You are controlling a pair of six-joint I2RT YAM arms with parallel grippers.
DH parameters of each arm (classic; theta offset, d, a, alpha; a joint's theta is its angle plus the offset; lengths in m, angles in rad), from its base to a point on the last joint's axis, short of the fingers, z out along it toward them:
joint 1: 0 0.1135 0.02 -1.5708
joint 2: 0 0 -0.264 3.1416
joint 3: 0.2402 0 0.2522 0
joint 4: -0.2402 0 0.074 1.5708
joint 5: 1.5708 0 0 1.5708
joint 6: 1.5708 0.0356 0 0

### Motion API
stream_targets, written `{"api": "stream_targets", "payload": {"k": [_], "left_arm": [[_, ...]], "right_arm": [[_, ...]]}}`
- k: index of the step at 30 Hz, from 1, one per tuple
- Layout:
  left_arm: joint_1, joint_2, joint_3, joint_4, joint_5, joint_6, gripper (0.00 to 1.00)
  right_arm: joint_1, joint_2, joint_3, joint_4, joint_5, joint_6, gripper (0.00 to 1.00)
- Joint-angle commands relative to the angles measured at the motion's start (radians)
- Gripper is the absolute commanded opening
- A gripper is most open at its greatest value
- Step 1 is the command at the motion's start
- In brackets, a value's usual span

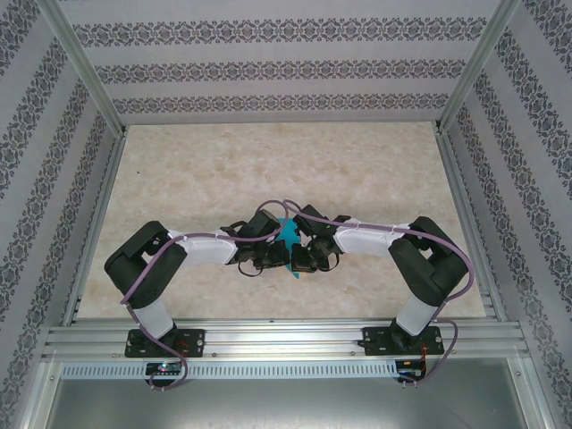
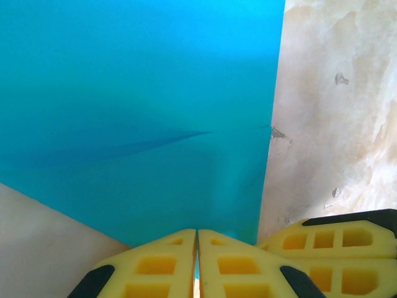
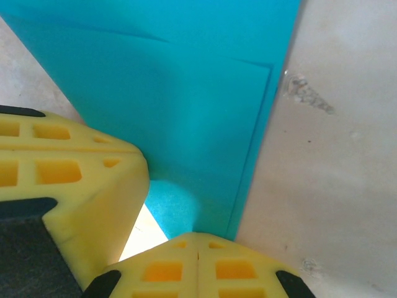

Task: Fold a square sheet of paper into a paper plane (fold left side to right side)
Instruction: Third fold the triangle at the center of the table.

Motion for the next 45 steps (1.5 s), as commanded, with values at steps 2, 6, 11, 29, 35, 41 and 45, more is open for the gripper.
{"api": "stream_targets", "payload": {"k": [2,6,11,29,35,41,45], "left_arm": [[0.041,0.054,-0.031,0.086,-0.065,-0.017,0.12],[0.064,0.065,-0.051,0.139,-0.044,-0.042,0.13],[0.081,0.063,-0.093,0.199,-0.037,-0.075,0.12],[0.141,0.029,-0.018,0.056,-0.092,0.003,0.15],[0.166,0.033,-0.006,0.045,-0.088,0.022,0.17],[0.204,0.045,0.039,-0.018,-0.108,0.076,0.17],[0.232,0.059,0.065,-0.043,-0.105,0.105,0.17]], "right_arm": [[0.02,0.051,-0.032,-0.076,0.094,-0.033,0.06],[0.021,0.054,-0.035,-0.077,0.096,-0.037,0.06],[0.02,0.057,-0.04,-0.077,0.101,-0.043,0.05],[0.015,0.063,-0.044,-0.077,0.096,-0.05,0.05],[0.013,0.068,-0.04,-0.081,0.094,-0.052,0.04],[0.014,0.063,-0.044,-0.079,0.096,-0.051,0.04],[0.013,0.065,-0.043,-0.079,0.093,-0.051,0.04]]}}
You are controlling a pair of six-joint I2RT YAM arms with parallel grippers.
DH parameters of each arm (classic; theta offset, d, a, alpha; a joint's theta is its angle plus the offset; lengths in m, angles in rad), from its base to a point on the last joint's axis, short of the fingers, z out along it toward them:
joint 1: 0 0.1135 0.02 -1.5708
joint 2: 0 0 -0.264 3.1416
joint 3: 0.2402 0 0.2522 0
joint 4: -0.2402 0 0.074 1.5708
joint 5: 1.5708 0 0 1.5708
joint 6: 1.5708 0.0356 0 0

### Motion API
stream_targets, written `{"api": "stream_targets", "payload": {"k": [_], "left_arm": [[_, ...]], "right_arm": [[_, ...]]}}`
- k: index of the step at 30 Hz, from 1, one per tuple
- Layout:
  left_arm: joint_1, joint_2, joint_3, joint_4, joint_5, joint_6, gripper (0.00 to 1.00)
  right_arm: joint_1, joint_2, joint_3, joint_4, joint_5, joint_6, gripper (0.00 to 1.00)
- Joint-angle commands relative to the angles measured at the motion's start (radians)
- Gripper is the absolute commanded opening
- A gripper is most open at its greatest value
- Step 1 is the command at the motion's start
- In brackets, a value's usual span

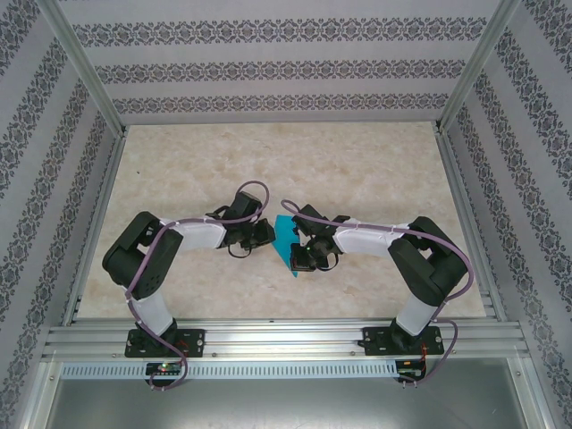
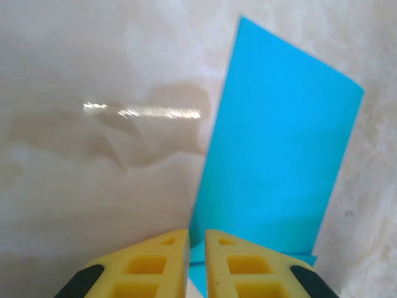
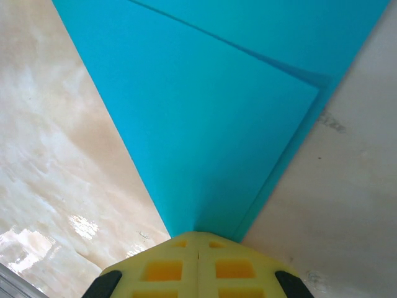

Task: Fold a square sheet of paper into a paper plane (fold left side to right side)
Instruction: Third fold the triangle at the center of the table.

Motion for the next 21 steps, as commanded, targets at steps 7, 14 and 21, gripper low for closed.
{"api": "stream_targets", "payload": {"k": [7,14,21], "left_arm": [[0.086,-0.014,0.029,-0.088,-0.053,0.107,0.17],[0.057,-0.183,0.019,-0.127,0.036,0.139,0.17],[-0.051,-0.128,0.027,-0.05,0.122,0.111,0.17]], "right_arm": [[-0.011,0.04,-0.049,-0.063,0.067,-0.044,0.04],[-0.029,0.031,-0.021,-0.043,0.046,-0.058,0.04],[-0.042,0.022,-0.014,-0.056,0.052,-0.072,0.04]]}}
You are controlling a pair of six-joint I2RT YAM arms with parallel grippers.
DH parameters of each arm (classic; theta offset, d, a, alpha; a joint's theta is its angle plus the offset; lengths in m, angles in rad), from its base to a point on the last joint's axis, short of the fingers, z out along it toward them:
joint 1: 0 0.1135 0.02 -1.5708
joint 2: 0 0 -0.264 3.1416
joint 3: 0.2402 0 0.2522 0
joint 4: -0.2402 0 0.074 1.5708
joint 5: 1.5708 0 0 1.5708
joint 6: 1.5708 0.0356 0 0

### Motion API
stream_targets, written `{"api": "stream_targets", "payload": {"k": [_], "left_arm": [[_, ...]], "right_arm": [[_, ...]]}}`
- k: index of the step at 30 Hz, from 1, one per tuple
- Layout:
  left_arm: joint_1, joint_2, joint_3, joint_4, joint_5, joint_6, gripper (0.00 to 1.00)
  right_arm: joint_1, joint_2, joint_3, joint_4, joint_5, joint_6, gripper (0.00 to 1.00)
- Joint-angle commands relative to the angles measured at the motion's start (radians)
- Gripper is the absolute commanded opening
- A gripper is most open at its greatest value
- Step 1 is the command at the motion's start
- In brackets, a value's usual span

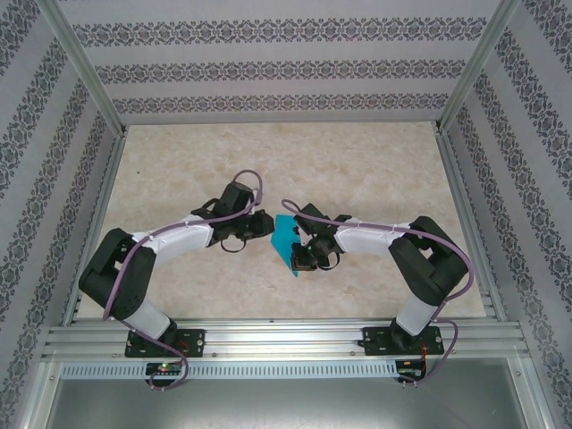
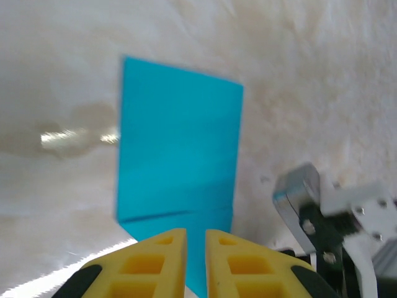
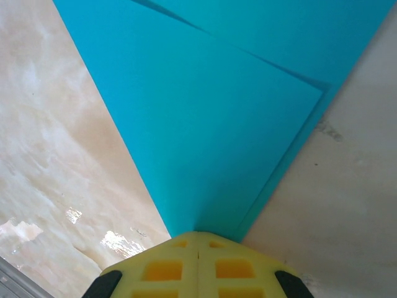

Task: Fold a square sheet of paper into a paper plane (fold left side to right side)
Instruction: Third fold the triangle at the center of the table.

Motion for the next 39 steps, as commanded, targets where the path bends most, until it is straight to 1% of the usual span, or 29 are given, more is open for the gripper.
{"api": "stream_targets", "payload": {"k": [1,6,10,14,17,20,24,30,34,39], "left_arm": [[-0.042,0.067,0.022,0.031,0.047,0.01,0.17],[-0.061,0.179,0.061,0.085,0.085,-0.002,0.16],[-0.07,0.228,0.081,0.079,0.081,0.005,0.15],[-0.072,0.259,0.082,0.027,0.029,0.028,0.14],[-0.072,0.278,0.07,0.013,0.005,0.036,0.14],[-0.072,0.296,0.054,0.032,0.004,0.029,0.13],[-0.073,0.307,0.044,0.046,0.001,0.022,0.12],[-0.073,0.309,0.042,0.04,-0.005,0.024,0.11],[-0.073,0.309,0.039,0.037,-0.011,0.027,0.11],[-0.072,0.309,0.038,0.037,-0.017,0.026,0.1]], "right_arm": [[-0.017,0.021,-0.011,-0.057,0.071,-0.021,0.04],[-0.016,0.013,-0.01,-0.053,0.07,-0.01,0.04],[-0.017,0.006,-0.011,-0.036,0.063,0.007,0.04],[-0.017,-0.082,-0.024,-0.011,0.072,0.056,0.06],[-0.015,-0.161,-0.047,0.048,0.061,0.121,0.07],[0.005,-0.177,-0.045,0.084,0.046,0.184,0.06],[0.048,-0.128,-0.021,0.111,0.072,0.27,0.05],[0.056,-0.03,0.031,0.087,0.108,0.3,0.03],[0.054,-0.002,0.033,0.073,0.138,0.306,0.02],[0.049,-0.003,-0.008,0.119,0.126,0.352,0.02]]}}
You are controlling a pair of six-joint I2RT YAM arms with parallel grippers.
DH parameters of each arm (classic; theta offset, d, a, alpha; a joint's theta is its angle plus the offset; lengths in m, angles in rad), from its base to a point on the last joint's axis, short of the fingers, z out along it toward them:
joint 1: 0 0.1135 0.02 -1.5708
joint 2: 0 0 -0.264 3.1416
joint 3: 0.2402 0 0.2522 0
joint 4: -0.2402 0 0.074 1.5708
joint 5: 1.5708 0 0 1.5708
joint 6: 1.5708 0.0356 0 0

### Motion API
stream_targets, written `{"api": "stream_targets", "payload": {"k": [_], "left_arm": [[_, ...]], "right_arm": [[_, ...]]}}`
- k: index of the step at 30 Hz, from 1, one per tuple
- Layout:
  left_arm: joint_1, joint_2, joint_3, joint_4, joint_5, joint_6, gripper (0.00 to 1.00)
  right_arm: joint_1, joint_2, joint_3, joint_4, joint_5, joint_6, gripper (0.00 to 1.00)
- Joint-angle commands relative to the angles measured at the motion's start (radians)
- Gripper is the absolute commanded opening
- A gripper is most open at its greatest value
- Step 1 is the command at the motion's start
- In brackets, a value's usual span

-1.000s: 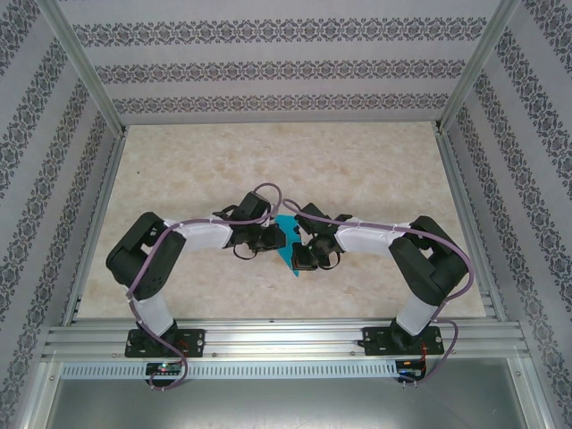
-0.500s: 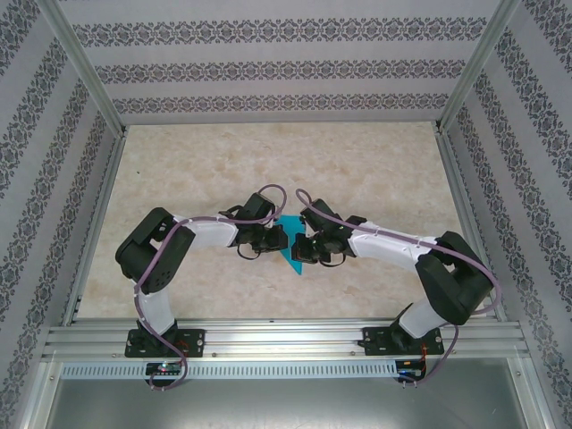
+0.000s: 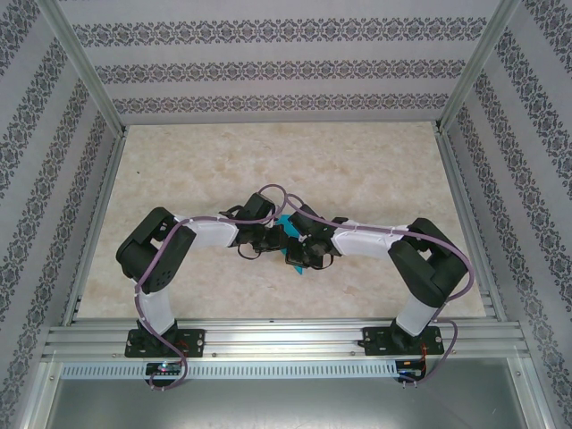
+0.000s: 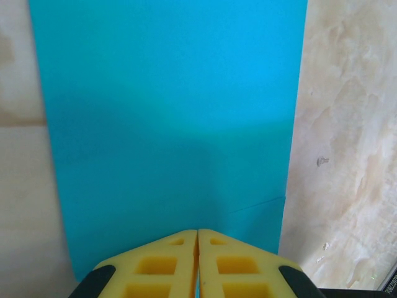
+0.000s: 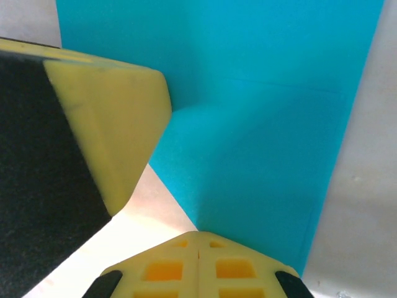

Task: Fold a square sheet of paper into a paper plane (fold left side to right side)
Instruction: Third fold the triangle at the center of the table.

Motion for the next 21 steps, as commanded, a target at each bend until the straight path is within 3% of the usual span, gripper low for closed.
{"api": "stream_targets", "payload": {"k": [1,8,21], "left_arm": [[-0.01,0.052,-0.028,-0.025,-0.073,0.018,0.1],[-0.01,0.047,-0.026,-0.036,-0.086,0.023,0.1],[-0.01,0.052,-0.012,-0.055,-0.111,0.031,0.09]], "right_arm": [[-0.004,0.008,-0.015,0.032,0.017,0.05,0.02],[-0.007,0.016,-0.043,-0.002,0.01,0.102,0.0],[-0.017,-0.119,-0.21,-0.037,0.049,0.138,0.0]]}}
